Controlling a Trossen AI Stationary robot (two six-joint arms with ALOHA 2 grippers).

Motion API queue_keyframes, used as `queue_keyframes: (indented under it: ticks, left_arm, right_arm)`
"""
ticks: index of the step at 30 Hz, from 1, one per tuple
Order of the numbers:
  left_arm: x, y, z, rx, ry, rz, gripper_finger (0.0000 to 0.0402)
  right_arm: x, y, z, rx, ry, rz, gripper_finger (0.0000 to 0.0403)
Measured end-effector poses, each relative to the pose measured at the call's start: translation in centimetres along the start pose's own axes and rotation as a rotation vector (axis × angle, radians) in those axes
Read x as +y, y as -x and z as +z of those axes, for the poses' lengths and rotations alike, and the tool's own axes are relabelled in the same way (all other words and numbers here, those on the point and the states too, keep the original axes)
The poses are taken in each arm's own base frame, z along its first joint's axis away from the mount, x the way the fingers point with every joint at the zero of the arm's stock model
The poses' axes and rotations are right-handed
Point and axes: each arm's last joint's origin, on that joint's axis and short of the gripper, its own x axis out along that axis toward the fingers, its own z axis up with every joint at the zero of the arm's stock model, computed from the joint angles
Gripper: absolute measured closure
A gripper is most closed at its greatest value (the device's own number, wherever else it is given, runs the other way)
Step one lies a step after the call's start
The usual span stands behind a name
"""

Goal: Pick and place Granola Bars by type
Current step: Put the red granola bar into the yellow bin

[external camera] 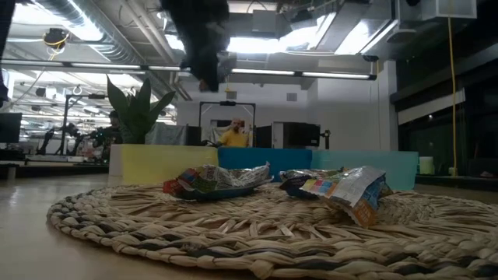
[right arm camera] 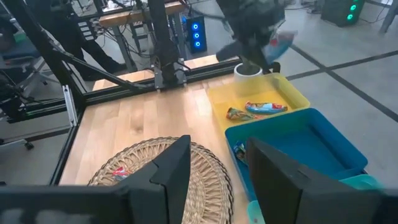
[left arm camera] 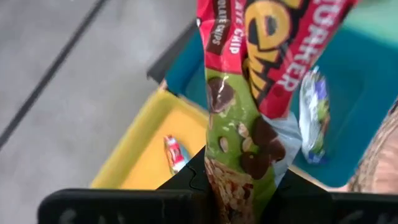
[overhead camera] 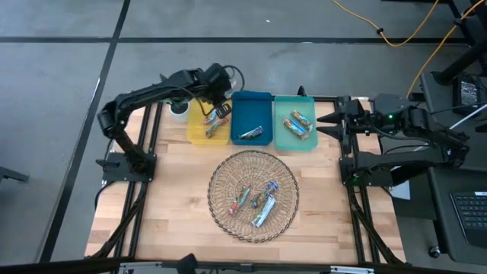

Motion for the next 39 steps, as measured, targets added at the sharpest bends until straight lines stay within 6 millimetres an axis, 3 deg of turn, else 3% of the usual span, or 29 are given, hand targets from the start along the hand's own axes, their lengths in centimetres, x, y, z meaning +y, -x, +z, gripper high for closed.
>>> queue_keyframes:
  ticks: [8, 15, 20, 31, 39]
  left_arm:
    - [-0.3, -5.5, -0.8, 0.191, -0.042, -0.003, 0.0355]
    - [0.8, -8.7, -2.0, 0.324, -0.016, -0.008, 0.0357]
    - [1.9, -10.7, -4.3, 0.377, 0.059, -0.022, 0.0356]
    - [1.5, -13.1, -8.4, 0.472, 0.147, -0.066, 0.0354]
    - [1.3, -13.3, -8.9, 0.49, 0.172, -0.107, 0.0352]
  right_arm:
    - [0.0, 0.4, 0.0, -0.012, 0.0, 0.002, 0.0246]
    - [0.0, 0.6, -0.1, -0.015, 0.0, 0.003, 0.0246]
    - [0.0, 0.7, -0.1, -0.016, 0.001, 0.004, 0.0246]
    - [0.0, 0.7, 0.0, -0.02, 0.022, 0.003, 0.0246]
    - [0.0, 0.7, 0.0, -0.02, 0.001, 0.002, 0.0246]
